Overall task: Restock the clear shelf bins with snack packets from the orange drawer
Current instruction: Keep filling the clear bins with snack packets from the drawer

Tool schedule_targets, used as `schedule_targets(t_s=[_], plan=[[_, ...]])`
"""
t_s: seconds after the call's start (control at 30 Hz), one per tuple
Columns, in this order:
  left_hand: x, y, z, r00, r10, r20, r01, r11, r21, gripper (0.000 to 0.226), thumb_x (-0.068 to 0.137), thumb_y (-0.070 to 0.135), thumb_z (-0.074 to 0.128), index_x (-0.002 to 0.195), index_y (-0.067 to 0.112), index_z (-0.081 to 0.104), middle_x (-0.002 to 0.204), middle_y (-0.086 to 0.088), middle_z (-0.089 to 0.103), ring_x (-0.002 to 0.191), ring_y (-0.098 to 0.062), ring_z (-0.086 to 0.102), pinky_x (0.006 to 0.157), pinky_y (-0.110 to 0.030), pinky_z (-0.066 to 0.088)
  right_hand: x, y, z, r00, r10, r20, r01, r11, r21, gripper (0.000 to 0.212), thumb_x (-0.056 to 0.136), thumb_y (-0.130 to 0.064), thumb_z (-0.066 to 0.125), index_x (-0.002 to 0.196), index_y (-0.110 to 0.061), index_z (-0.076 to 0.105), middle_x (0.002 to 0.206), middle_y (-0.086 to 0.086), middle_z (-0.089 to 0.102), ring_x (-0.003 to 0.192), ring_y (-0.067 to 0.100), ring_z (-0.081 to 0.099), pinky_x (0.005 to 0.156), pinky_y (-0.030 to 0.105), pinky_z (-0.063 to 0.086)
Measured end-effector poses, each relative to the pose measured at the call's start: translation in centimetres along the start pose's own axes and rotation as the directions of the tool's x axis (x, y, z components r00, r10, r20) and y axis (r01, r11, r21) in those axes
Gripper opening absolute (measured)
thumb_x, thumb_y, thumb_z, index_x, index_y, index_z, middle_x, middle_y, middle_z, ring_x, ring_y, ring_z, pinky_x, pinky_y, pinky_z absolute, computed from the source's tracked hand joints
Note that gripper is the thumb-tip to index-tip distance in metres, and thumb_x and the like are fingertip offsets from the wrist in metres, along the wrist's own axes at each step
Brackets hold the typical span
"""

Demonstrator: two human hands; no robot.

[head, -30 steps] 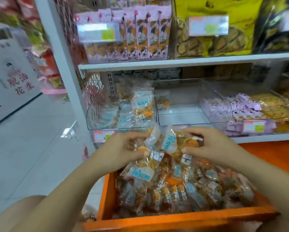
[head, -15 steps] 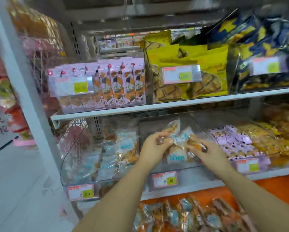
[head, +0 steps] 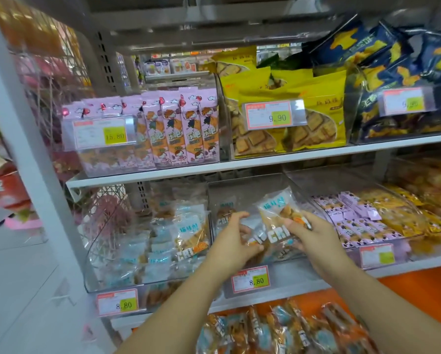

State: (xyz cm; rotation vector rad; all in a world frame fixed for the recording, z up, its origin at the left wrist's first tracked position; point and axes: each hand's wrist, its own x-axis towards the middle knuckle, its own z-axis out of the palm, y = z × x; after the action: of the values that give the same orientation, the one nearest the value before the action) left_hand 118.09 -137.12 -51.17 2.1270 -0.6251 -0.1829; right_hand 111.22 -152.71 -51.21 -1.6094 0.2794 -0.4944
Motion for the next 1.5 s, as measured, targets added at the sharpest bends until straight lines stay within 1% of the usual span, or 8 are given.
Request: schedule_targets(t_s=[0.13,0.3,0.47,0.73,0.9,1.07,1.33,1.5], plan=[[-0.8,0.1,-1.5,0.995,0.093,-0.030,-0.083,0.966,0.246,0.037,0.092,0.014,0.058,0.129,0.022,0.053,0.087,0.018,0.060,0.074,0.003,0.053,0.064,-0.006,0.042,-0.9,-1.3,2.1,0.998,-0.030,0.059,0.029,1.000,0.010,0.017,0.086,-0.012,0.065,0.085,-0.028,0.070,0.091,0.004,0.073,0.091,0.025,0.068,0.085,0.049,0.055],[-2.6,-0.3,-2.6,0.944,0.194,-0.266,-0.116,0.952,0.284,0.023,0.098,0.018,0.050,0.113,0.025,0.067,0.112,0.010,0.060,0.100,-0.004,0.053,0.089,-0.019,0.043,-1.9,-1.8,2.8,0.995,0.092,-0.033,-0.081,0.966,0.245,0.012,0.088,-0.004,0.059,0.097,-0.012,0.062,0.104,0.011,0.070,0.095,0.025,0.067,0.085,0.043,0.053],[-3.2,-0.6,-3.4,0.913,-0.072,-0.401,-0.061,0.949,-0.308,0.028,0.101,0.016,0.040,0.119,0.028,0.058,0.114,0.004,0.062,0.101,-0.013,0.062,0.086,-0.030,0.053,-3.5,-2.5,3.6,0.975,0.217,0.055,-0.216,0.846,0.488,0.018,0.090,0.003,0.051,0.099,-0.008,0.063,0.094,0.007,0.074,0.091,0.020,0.068,0.082,0.037,0.052],[-6.1,1.0,-2.8,0.959,-0.276,-0.070,0.027,0.335,-0.942,0.029,0.099,-0.002,0.037,0.114,0.015,0.056,0.108,-0.015,0.066,0.090,-0.022,0.066,0.064,-0.033,0.057,-5.3,-4.1,5.9,0.943,0.197,0.268,-0.309,0.817,0.487,0.023,0.090,-0.016,0.058,0.113,-0.014,0.062,0.106,0.008,0.071,0.097,0.026,0.069,0.095,0.051,0.048],[-7.5,-0.7,-4.7,0.990,-0.141,0.030,0.107,0.585,-0.804,0.011,0.094,0.019,0.045,0.093,0.013,0.055,0.102,-0.007,0.064,0.097,-0.021,0.062,0.082,-0.040,0.052,-5.4,-4.8,6.6,0.979,0.084,0.184,-0.152,0.906,0.394,0.022,0.089,-0.015,0.060,0.111,-0.011,0.061,0.098,0.003,0.073,0.093,0.019,0.069,0.087,0.042,0.053],[-8.7,-1.5,-8.1,0.994,-0.090,-0.068,0.059,0.931,-0.361,0.066,0.065,0.076,0.062,0.108,0.026,0.055,0.109,0.008,0.064,0.101,-0.007,0.062,0.090,-0.030,0.049,-6.0,-4.4,8.4,0.973,-0.038,0.227,0.012,0.993,0.114,0.019,0.088,-0.018,0.064,0.106,-0.024,0.059,0.103,-0.002,0.070,0.096,0.006,0.065,0.091,0.033,0.052],[-11.0,-4.0,-11.9,0.987,-0.094,-0.132,0.039,0.927,-0.372,0.042,0.071,0.047,0.073,0.099,0.020,0.059,0.099,0.006,0.071,0.091,-0.008,0.068,0.076,-0.026,0.055,-7.7,-4.1,13.8,0.870,-0.121,0.479,0.166,0.985,-0.053,0.078,0.098,-0.026,0.048,0.139,-0.054,-0.012,0.141,-0.030,0.009,0.134,-0.007,0.014,0.115,0.032,0.023],[-11.3,-7.0,-13.5,0.948,-0.125,-0.291,-0.048,0.852,-0.522,0.045,0.069,0.033,0.079,0.106,0.020,0.060,0.102,-0.002,0.072,0.101,-0.022,0.067,0.088,-0.038,0.053,-6.2,-4.7,16.5,0.762,-0.146,0.630,0.279,0.953,-0.117,0.072,0.099,-0.021,0.045,0.145,-0.047,-0.004,0.142,-0.030,0.013,0.134,-0.011,0.014,0.108,0.010,0.022]])
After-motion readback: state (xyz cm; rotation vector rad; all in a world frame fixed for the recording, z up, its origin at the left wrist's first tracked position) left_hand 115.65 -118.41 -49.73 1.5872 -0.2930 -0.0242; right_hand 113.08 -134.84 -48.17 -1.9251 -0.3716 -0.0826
